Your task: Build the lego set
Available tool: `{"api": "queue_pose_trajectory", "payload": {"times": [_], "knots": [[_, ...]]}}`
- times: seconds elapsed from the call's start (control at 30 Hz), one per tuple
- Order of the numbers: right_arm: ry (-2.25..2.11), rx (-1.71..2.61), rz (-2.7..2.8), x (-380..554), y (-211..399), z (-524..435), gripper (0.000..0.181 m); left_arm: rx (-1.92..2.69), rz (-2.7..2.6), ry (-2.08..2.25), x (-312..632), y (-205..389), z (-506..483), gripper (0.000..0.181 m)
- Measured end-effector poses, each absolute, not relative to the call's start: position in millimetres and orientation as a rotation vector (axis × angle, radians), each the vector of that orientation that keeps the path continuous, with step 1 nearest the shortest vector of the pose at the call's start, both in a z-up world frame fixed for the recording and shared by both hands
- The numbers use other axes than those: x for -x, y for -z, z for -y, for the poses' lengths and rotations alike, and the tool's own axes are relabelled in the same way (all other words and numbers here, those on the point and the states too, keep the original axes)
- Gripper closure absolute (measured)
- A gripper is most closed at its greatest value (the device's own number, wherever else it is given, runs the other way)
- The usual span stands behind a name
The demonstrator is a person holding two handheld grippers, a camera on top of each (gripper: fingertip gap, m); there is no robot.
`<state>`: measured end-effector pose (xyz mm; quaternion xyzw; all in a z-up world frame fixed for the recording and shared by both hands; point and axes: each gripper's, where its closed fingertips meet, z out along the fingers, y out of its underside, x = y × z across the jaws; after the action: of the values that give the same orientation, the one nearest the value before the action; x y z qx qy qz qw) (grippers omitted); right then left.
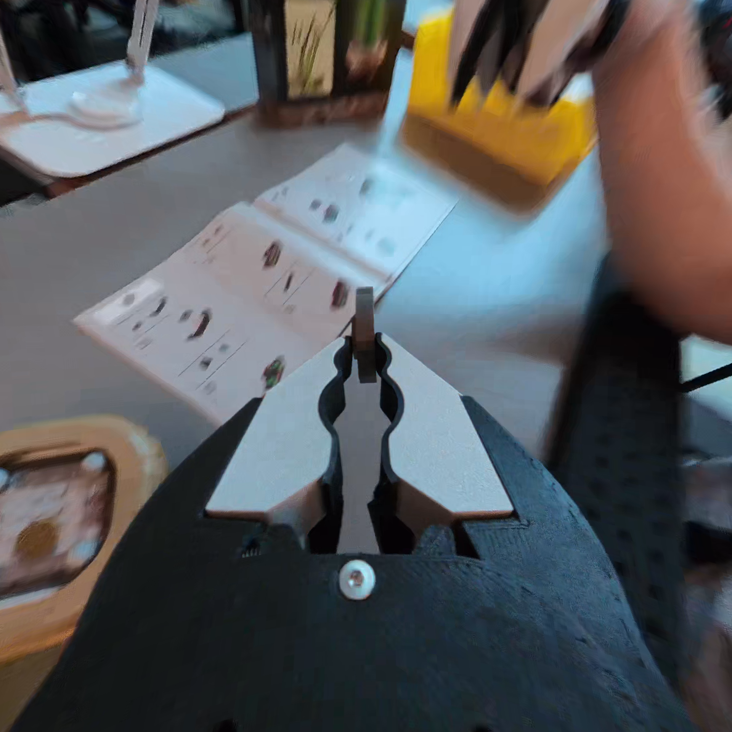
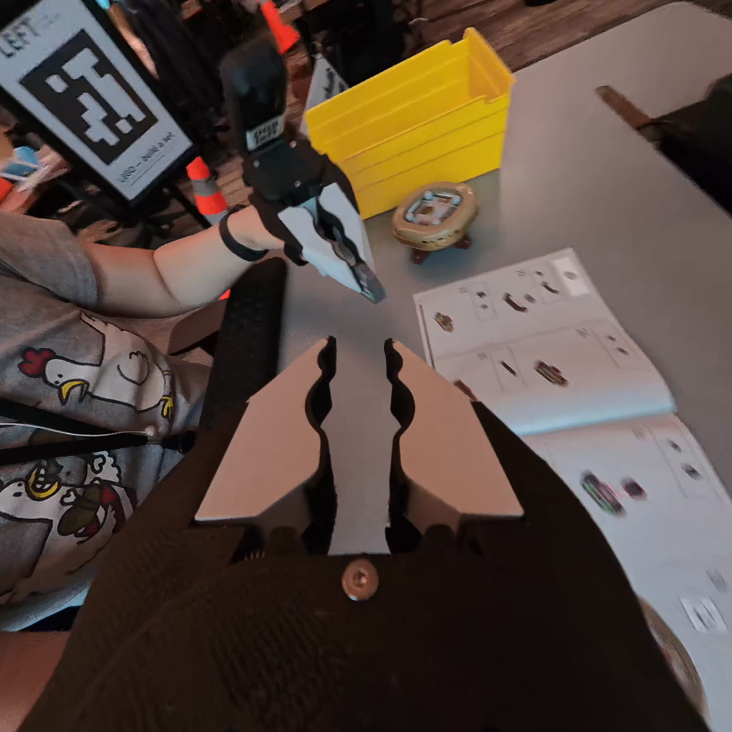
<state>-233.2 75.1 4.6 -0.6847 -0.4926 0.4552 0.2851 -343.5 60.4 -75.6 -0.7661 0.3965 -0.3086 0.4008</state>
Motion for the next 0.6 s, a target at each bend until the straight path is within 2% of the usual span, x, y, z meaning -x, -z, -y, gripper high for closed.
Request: {"api": "queue_pose_trajectory", "payload": {"times": [0.13,0.3,0.6], "knots": [[-1.043,1.769,1.197,179,-34,-82,0.158,1.985,-1.073,0.651,362,122,-56,0.172],[-0.888,1.745,1.057,133,-53,-87,0.158,1.998,-1.09,0.5,375,145,-62,0.172],[-0.863,1.709,1.174,135,-49,-72,0.158,2.014,-1.171,0.491,370,161,-53,0.172]]}}
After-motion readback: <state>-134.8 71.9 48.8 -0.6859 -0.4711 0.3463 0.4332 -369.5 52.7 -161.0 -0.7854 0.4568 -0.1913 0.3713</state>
